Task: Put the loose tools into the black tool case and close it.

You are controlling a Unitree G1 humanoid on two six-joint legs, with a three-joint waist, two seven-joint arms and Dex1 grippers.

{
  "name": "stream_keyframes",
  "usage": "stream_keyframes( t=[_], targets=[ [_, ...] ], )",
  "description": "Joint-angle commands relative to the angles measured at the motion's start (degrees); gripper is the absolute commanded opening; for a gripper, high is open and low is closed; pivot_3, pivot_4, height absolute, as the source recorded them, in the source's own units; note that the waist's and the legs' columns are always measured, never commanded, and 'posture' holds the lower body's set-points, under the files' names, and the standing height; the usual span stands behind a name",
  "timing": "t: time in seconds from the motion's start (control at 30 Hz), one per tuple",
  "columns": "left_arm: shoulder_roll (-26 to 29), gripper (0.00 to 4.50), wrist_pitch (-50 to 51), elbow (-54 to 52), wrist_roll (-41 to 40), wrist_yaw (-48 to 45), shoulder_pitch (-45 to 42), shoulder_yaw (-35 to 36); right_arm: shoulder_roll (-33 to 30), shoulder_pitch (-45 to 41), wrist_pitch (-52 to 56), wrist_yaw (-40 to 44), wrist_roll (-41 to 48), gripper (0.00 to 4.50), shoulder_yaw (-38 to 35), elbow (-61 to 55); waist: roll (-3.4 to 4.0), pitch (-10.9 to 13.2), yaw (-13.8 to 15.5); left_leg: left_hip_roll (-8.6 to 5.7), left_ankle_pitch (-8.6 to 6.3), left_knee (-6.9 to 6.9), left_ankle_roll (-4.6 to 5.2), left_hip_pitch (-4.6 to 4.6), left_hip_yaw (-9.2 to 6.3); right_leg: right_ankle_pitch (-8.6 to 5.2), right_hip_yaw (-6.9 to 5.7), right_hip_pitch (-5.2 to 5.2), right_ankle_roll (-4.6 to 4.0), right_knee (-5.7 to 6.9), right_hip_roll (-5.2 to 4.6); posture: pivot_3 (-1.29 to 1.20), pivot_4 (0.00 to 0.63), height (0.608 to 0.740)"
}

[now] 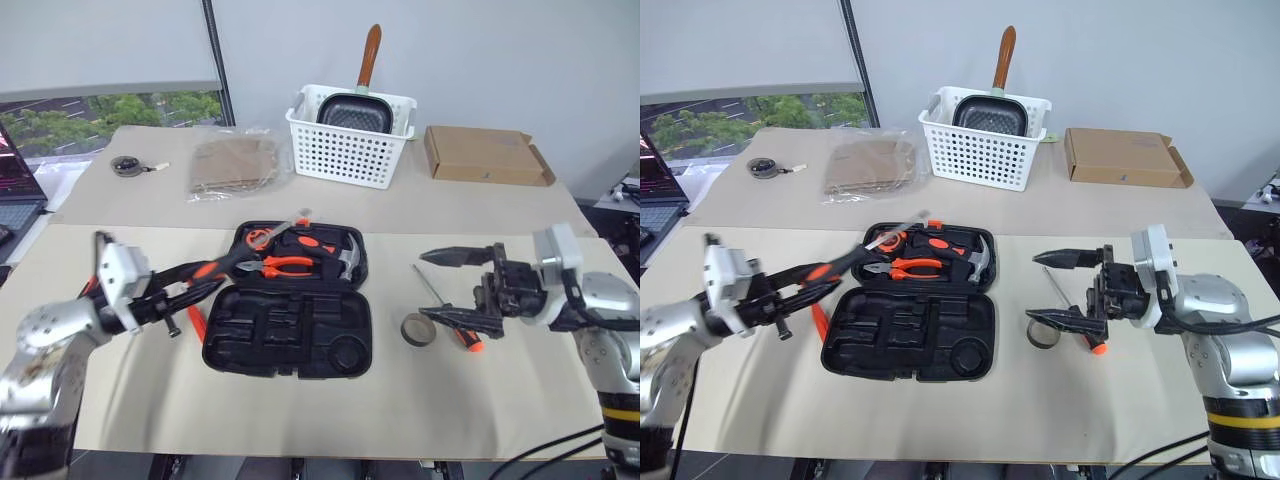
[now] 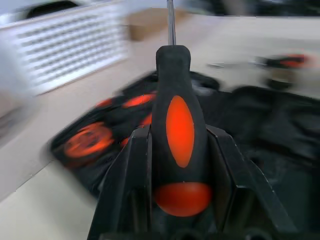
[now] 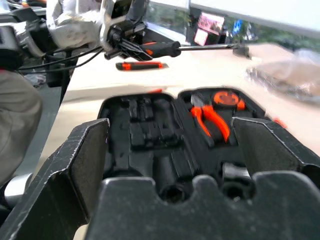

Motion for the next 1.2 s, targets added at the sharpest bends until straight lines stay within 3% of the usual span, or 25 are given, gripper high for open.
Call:
stream_keyframes(
  t=[0.03, 0.2, 0.4, 0.6, 1.13, 1.2],
  targets=[
    [1.0, 0.95, -7.1, 11.0, 5.4, -11.5, -9.4, -7.3, -1.2, 3.5, 0.2, -1.3, 0.1, 4.50, -3.1, -4.4, 0.00, 0.0, -0.1, 0.06, 0.08, -0.02, 0.09, 0.02, 0.04, 0.00, 0.00, -0.01, 0.00, -0.03, 0.03, 0.00, 0.150, 0.700],
    [0.2, 0.95, -16.5, 26.3, 11.8, -21.9, -20.8, -15.7, -0.6, 8.0, -0.8, -3.9, 0.4, 4.50, -6.2, -6.7, -0.03, 0.0, -0.4, 0.18, 0.12, -0.04, 0.08, 0.02, 0.18, 0.03, 0.06, -0.04, -0.05, -0.02, 0.24, 0.00, 0.150, 0.700],
    [0.2, 0.95, -25.2, 40.5, 14.9, -22.3, -29.2, -22.9, 0.3, 12.6, -1.8, -5.3, 0.9, 4.50, -9.0, -9.0, -0.04, 0.0, -0.3, 0.23, 0.11, -0.03, 0.13, 0.01, 0.21, 0.11, 0.09, -0.06, -0.16, -0.04, 0.24, 0.00, 0.150, 0.700],
    [0.8, 0.95, -26.3, 43.3, 14.5, -22.3, -30.9, -25.7, 0.3, 13.8, -2.3, -5.0, 0.8, 4.50, -10.2, -8.9, -0.05, 0.0, -0.3, 0.23, 0.06, 0.01, 0.22, -0.01, 0.21, 0.12, 0.15, -0.07, -0.14, -0.06, 0.22, 0.00, 0.150, 0.700],
    [1.2, 0.95, -24.4, 43.0, 14.5, -22.3, -30.2, -24.0, 0.5, 11.7, -2.9, -4.4, 0.2, 4.50, -8.3, -7.7, -0.05, 0.0, -0.3, 0.23, 0.07, 0.05, 0.24, -0.01, 0.21, 0.13, 0.16, -0.07, -0.14, -0.01, 0.22, 0.00, 0.150, 0.700],
    [1.5, 1.95, -23.5, 43.0, 14.3, -22.3, -30.4, -24.5, 0.4, 11.7, -2.9, -4.5, 0.3, 4.50, -8.3, -7.8, -0.05, 0.0, -0.3, 0.22, 0.07, 0.05, 0.24, -0.01, 0.21, 0.14, 0.16, -0.07, -0.15, -0.01, 0.22, 0.00, 0.150, 0.700]
  ],
)
